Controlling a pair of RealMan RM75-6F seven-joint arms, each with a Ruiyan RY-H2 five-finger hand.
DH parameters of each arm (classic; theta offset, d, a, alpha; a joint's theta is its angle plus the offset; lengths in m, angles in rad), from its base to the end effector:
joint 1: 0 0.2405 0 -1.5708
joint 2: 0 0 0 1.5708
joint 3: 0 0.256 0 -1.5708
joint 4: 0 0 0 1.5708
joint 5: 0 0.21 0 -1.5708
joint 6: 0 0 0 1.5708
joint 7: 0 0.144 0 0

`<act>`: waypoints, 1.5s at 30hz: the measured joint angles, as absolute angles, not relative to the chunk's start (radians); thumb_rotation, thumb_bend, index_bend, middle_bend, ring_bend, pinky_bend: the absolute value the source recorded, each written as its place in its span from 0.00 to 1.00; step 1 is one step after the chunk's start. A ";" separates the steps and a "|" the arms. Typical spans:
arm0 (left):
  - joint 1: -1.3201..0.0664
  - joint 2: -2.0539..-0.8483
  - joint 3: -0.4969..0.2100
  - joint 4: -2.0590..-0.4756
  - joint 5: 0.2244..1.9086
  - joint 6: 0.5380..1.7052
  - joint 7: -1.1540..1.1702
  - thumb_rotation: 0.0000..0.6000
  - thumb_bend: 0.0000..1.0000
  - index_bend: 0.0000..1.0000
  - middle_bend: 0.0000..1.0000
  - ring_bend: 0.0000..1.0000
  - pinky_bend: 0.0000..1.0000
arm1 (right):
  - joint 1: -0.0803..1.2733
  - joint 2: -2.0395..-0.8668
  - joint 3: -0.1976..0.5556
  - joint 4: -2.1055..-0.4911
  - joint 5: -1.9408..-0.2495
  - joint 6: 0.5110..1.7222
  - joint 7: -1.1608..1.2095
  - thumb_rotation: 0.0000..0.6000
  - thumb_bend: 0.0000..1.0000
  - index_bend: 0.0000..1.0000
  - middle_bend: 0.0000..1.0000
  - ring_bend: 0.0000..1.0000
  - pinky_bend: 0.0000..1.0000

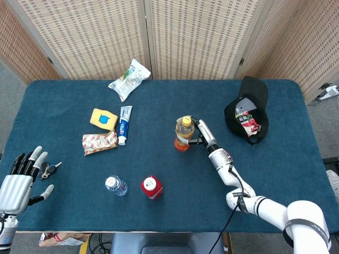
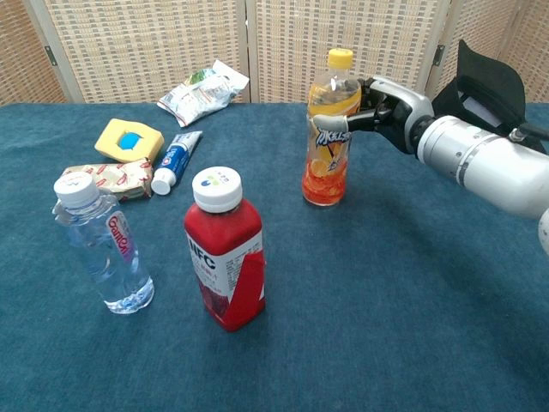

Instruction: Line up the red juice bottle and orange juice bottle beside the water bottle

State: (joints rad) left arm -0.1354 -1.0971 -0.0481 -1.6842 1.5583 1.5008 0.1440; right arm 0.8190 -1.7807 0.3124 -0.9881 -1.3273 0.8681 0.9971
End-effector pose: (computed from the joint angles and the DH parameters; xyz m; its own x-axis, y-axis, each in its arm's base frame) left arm -0.2802 0.1936 0.1583 0.4812 -0.0424 0.8756 0.8682 -0.1145 -0.4827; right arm -0.1419 -0.4077 -0.0421 -0.5624 -0.4152 0.7151 -0.7705 -0.0506 -0.6354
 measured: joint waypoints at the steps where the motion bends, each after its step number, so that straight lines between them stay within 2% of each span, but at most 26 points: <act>1: -0.137 -1.097 -0.049 -1.685 1.559 1.500 0.145 1.00 0.22 0.00 0.00 0.00 0.00 | 0.813 -1.765 0.307 -1.009 -1.336 0.872 1.001 1.00 0.41 0.51 0.44 0.35 0.38; 9: -0.141 -1.096 -0.053 -1.698 1.559 1.499 0.162 1.00 0.22 0.00 0.00 0.00 0.00 | 0.763 -1.609 0.245 -1.207 -1.427 0.908 1.052 1.00 0.41 0.52 0.44 0.36 0.40; 13: -0.140 -1.097 -0.052 -1.707 1.558 1.500 0.173 1.00 0.22 0.00 0.00 0.00 0.00 | 0.737 -1.498 0.187 -1.329 -1.510 0.933 1.101 1.00 0.41 0.52 0.44 0.36 0.40; 17: -0.140 -1.098 -0.050 -1.718 1.564 1.503 0.185 1.00 0.22 0.00 0.00 0.00 0.00 | 0.722 -1.436 0.125 -1.398 -1.594 0.962 1.133 1.00 0.40 0.52 0.44 0.36 0.40; 25: -0.135 -1.096 -0.046 -1.726 1.568 1.509 0.191 1.00 0.22 0.00 0.00 0.00 0.00 | 0.718 -1.427 0.024 -1.433 -1.704 1.022 1.143 1.00 0.36 0.52 0.44 0.36 0.40; 45: -0.125 -1.091 -0.040 -1.722 1.577 1.520 0.179 1.00 0.22 0.00 0.00 0.00 0.00 | 0.741 -1.465 -0.069 -1.392 -1.748 1.065 1.136 1.00 0.36 0.52 0.43 0.36 0.40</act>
State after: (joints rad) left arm -0.1249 -1.0915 -0.0403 -1.7216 1.5768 1.5204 0.1786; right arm 0.7407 -1.4651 -0.0693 -1.3923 -1.7483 1.0650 1.1358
